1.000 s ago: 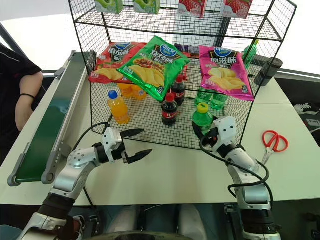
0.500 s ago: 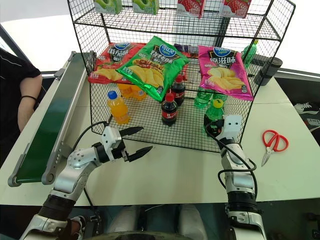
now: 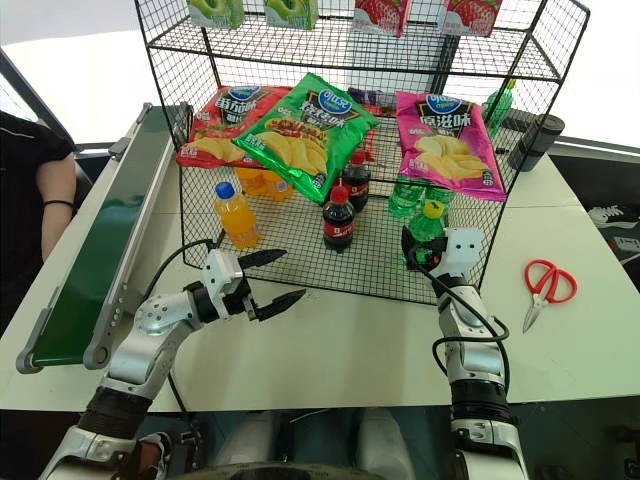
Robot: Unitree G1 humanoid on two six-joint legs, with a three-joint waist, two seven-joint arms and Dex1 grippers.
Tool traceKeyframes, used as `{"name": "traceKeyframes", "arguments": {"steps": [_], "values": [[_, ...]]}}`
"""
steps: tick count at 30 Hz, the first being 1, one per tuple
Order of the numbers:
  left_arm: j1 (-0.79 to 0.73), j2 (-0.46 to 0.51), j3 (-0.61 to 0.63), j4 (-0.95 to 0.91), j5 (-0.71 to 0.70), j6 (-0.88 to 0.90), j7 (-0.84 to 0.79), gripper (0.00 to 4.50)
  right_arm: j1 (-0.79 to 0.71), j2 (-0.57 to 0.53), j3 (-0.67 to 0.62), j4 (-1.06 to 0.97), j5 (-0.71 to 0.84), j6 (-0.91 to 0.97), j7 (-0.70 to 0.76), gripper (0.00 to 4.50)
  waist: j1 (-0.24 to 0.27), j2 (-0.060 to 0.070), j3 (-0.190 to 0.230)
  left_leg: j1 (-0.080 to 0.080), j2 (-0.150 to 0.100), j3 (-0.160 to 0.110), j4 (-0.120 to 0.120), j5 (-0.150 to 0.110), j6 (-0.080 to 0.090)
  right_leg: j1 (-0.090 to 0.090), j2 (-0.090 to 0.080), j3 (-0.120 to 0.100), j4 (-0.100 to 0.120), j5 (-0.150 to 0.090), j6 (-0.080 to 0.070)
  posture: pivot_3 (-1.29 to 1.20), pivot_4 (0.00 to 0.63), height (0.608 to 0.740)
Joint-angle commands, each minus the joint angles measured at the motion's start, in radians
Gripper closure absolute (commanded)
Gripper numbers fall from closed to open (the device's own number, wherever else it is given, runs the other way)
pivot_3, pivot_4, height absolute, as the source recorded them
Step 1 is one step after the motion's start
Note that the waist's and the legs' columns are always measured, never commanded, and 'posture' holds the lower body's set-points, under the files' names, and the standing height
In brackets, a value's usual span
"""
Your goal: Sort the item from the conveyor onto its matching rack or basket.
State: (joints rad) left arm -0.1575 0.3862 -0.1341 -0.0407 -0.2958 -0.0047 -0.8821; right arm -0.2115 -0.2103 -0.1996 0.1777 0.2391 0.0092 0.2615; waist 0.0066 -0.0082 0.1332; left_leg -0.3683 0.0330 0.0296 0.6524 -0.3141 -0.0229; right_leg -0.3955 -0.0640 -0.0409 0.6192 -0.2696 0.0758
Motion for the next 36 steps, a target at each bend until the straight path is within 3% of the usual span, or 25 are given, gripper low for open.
{"name": "traceKeyframes", "arguments": {"steps": [1, 12, 18, 26, 36], "values": [[-0.012, -0.006, 0.015, -0.015, -0.009, -0.01, 0.007, 0.0, 0.027, -0.014, -0.009, -0.106, 0.003, -0.002, -0.004, 0.03, 0.0, 0.0, 0.0, 0.0, 0.0, 0.0, 0.0, 0.0, 0.0, 0.0, 0.0, 0.0, 0.0, 0.0, 0.0, 0.0, 0.15, 0.74], [-0.011, 0.015, 0.061, 0.001, -0.012, 0.01, 0.053, 0.0, 0.244, -0.078, 0.051, -0.424, -0.05, 0.101, 0.028, 0.03, 0.003, 0.0, 0.0, 0.0, 0.0, 0.0, 0.0, 0.0, 0.0, 0.0, 0.0, 0.0, 0.0, 0.0, 0.0, 0.0, 0.15, 0.74], [0.056, 0.101, 0.148, -0.002, -0.016, 0.038, 0.06, 0.0, 0.403, -0.185, 0.018, -0.596, 0.038, 0.135, 0.168, 0.03, 0.002, 0.0, -0.001, 0.002, 0.0, 0.0, -0.001, 0.0, 0.0, 0.001, 0.001, 0.001, -0.001, 0.0, 0.0, 0.0, 0.15, 0.74], [0.141, 0.189, 0.236, 0.021, -0.013, 0.042, 0.045, 0.0, 0.547, -0.317, -0.105, -0.621, 0.163, 0.119, 0.361, 0.03, 0.006, -0.001, 0.0, 0.01, 0.0, 0.001, -0.003, 0.0, 0.0, 0.008, 0.0, 0.001, -0.002, -0.001, -0.001, 0.0, 0.15, 0.74], [0.219, 0.21, 0.278, 0.0, -0.028, 0.035, 0.025, 0.0, 0.518, -0.362, -0.123, -0.612, 0.177, 0.139, 0.406, 0.03, 0.005, -0.001, 0.0, 0.011, 0.001, 0.002, -0.003, 0.0, 0.0, 0.008, 0.0, 0.002, -0.001, -0.001, -0.001, 0.0, 0.15, 0.74]]}}
